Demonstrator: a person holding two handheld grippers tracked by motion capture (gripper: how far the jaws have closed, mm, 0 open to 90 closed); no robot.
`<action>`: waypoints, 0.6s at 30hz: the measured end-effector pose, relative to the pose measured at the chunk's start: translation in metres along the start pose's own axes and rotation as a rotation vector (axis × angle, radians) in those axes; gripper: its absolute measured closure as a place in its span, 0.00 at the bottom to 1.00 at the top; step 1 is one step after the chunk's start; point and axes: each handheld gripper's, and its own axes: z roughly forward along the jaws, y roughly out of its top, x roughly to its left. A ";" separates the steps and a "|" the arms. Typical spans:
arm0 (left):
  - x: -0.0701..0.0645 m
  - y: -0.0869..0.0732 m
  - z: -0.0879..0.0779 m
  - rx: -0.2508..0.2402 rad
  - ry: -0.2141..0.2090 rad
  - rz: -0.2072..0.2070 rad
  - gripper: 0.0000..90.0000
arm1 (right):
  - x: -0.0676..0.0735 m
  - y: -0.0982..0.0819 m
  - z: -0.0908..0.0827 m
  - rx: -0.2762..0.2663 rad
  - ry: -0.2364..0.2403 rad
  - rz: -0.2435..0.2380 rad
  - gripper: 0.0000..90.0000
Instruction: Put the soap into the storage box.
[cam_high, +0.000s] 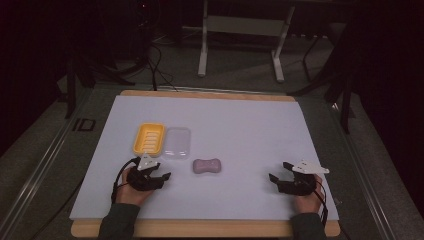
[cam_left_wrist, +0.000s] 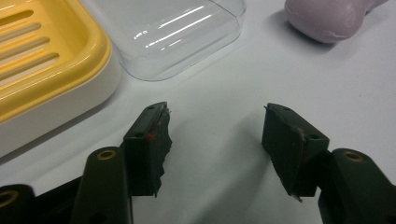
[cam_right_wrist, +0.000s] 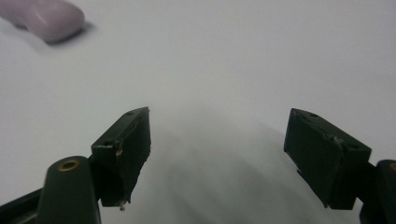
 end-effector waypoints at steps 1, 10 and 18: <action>0.000 0.000 0.000 0.002 -0.002 0.003 0.48 | -0.001 0.000 -0.001 -0.011 0.005 0.006 0.25; 0.000 0.006 -0.011 0.012 0.001 0.021 0.51 | 0.000 -0.001 -0.001 -0.012 0.008 -0.010 0.26; 0.003 0.010 -0.023 0.004 0.005 0.035 0.50 | 0.002 -0.001 -0.001 -0.011 0.003 -0.025 0.26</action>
